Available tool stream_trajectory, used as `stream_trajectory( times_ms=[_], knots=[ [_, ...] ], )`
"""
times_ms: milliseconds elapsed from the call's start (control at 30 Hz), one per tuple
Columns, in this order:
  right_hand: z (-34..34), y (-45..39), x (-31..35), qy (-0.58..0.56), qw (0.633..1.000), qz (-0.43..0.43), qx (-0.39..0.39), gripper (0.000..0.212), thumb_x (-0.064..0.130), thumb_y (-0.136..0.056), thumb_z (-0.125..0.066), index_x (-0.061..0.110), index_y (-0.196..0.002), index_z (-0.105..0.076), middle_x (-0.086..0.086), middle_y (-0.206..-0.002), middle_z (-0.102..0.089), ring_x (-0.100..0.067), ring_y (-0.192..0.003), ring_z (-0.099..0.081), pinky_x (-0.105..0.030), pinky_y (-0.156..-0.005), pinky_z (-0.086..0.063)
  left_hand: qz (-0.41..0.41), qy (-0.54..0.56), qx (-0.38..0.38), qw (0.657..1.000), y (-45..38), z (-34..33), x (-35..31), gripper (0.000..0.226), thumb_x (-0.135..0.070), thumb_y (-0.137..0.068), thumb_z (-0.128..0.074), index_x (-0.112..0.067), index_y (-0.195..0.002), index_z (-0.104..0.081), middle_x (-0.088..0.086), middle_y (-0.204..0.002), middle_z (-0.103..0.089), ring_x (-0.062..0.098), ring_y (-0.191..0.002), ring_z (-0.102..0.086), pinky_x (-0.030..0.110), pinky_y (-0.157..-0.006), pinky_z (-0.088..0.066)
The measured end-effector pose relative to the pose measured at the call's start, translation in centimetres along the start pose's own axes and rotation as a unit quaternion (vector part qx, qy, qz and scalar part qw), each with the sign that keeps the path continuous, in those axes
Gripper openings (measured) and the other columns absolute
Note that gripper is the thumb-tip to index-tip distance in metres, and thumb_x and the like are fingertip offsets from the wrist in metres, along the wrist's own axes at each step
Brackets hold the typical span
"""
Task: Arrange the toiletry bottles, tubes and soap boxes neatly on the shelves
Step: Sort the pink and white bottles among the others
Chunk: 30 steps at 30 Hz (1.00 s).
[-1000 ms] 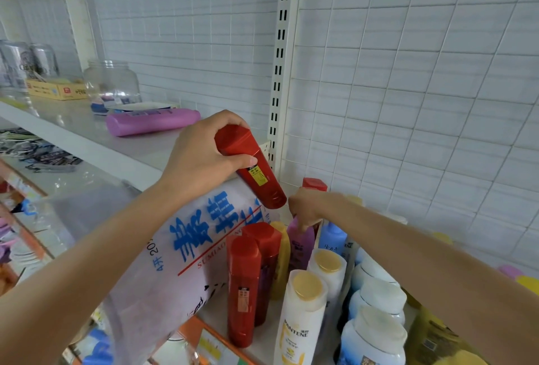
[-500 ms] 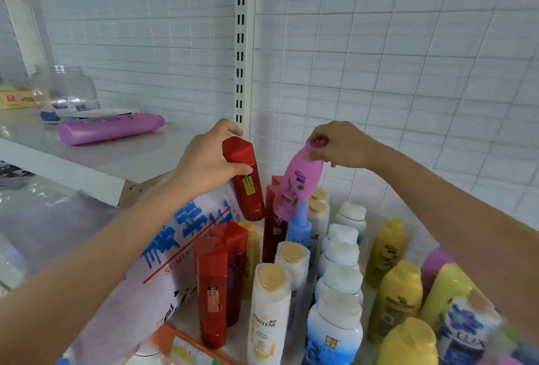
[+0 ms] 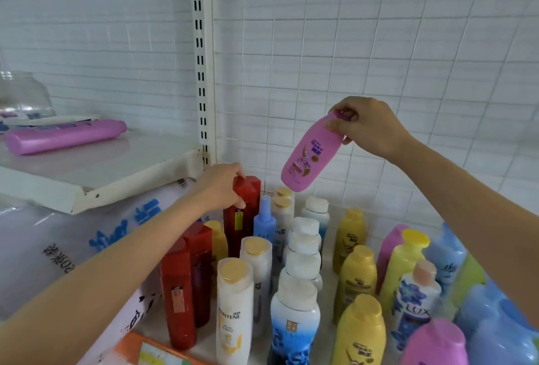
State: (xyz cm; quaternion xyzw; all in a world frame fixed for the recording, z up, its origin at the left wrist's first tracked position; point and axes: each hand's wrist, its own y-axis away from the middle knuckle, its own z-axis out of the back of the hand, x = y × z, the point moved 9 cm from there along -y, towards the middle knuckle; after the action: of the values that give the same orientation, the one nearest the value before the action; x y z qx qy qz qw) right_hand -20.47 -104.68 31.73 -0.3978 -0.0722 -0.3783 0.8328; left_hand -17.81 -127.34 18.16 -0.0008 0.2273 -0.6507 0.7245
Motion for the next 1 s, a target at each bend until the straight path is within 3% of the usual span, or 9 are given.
stream_trajectory(
  times_ms=[167,300,433,600,700,833,1000],
  knots=[
    [0.4,1.5,-1.4,0.010,1.000,-0.008,0.016,0.017,0.020,-0.086,-0.061,0.010,-0.100,-0.062,-0.003,-0.089,-0.061,-0.009,-0.063,-0.058,-0.003,-0.049,-0.042,-0.005,-0.031,0.043,0.999,0.0,-2.8,0.4,0.060,-0.023,-0.063,-0.083,-0.016,-0.115,-0.054,0.003,-0.120,-0.058,0.019,-0.109,-0.053,0.031,-0.087,-0.045],
    [0.7,2.3,-2.3,0.019,0.999,-0.013,0.022,0.019,0.020,-0.086,-0.060,0.009,-0.101,-0.062,-0.004,-0.091,-0.060,-0.006,-0.064,-0.056,-0.001,-0.049,-0.042,0.003,-0.069,0.074,0.995,-0.1,-3.4,0.8,0.058,-0.022,-0.065,-0.081,-0.015,-0.115,-0.054,0.004,-0.121,-0.057,0.021,-0.110,-0.053,0.034,-0.089,-0.046],
    [1.1,3.2,-2.4,0.037,0.999,-0.010,0.027,0.020,0.019,-0.086,-0.060,0.008,-0.102,-0.062,-0.005,-0.093,-0.061,-0.015,-0.065,-0.058,-0.013,-0.059,-0.046,0.023,-0.088,0.089,0.992,-0.2,-3.4,1.6,0.055,-0.023,-0.071,-0.078,-0.012,-0.118,-0.051,0.006,-0.120,-0.056,0.023,-0.108,-0.054,0.034,-0.088,-0.046],
    [2.5,4.4,-2.8,0.053,0.998,-0.011,0.026,0.021,0.020,-0.087,-0.059,0.007,-0.103,-0.062,-0.004,-0.094,-0.060,-0.021,-0.072,-0.058,-0.028,-0.072,-0.049,0.029,-0.134,0.112,0.984,0.0,-2.8,1.2,0.053,-0.038,-0.083,-0.064,-0.014,-0.128,-0.050,0.006,-0.124,-0.060,0.021,-0.105,-0.061,0.033,-0.089,-0.050],
    [4.1,5.3,-3.3,0.065,0.998,-0.018,0.010,0.021,0.020,-0.087,-0.059,0.008,-0.103,-0.063,-0.004,-0.095,-0.060,-0.022,-0.078,-0.058,-0.031,-0.078,-0.048,-0.002,-0.120,0.078,0.990,0.0,-1.3,-1.6,0.041,-0.035,-0.088,-0.059,-0.015,-0.124,-0.055,0.003,-0.124,-0.059,0.019,-0.110,-0.056,0.029,-0.089,-0.044],
    [6.6,6.6,-4.1,0.092,0.995,-0.025,-0.001,0.022,0.021,-0.086,-0.059,0.009,-0.104,-0.063,-0.001,-0.094,-0.059,-0.019,-0.075,-0.056,-0.026,-0.074,-0.045,-0.066,-0.044,0.006,0.997,0.3,0.6,-7.7,0.025,-0.028,-0.088,-0.058,-0.017,-0.110,-0.062,0.000,-0.112,-0.064,0.017,-0.100,-0.059,0.032,-0.086,-0.048],
    [10.4,9.1,-5.3,0.082,0.995,-0.053,-0.024,0.016,0.019,-0.086,-0.061,0.010,-0.099,-0.064,-0.001,-0.087,-0.060,-0.008,-0.060,-0.057,-0.008,-0.058,-0.043,-0.188,0.006,0.045,0.981,2.1,-1.6,-17.7,0.026,-0.033,-0.087,-0.058,-0.020,-0.109,-0.062,-0.003,-0.108,-0.064,0.014,-0.092,-0.059,0.033,-0.085,-0.050]
  ],
)
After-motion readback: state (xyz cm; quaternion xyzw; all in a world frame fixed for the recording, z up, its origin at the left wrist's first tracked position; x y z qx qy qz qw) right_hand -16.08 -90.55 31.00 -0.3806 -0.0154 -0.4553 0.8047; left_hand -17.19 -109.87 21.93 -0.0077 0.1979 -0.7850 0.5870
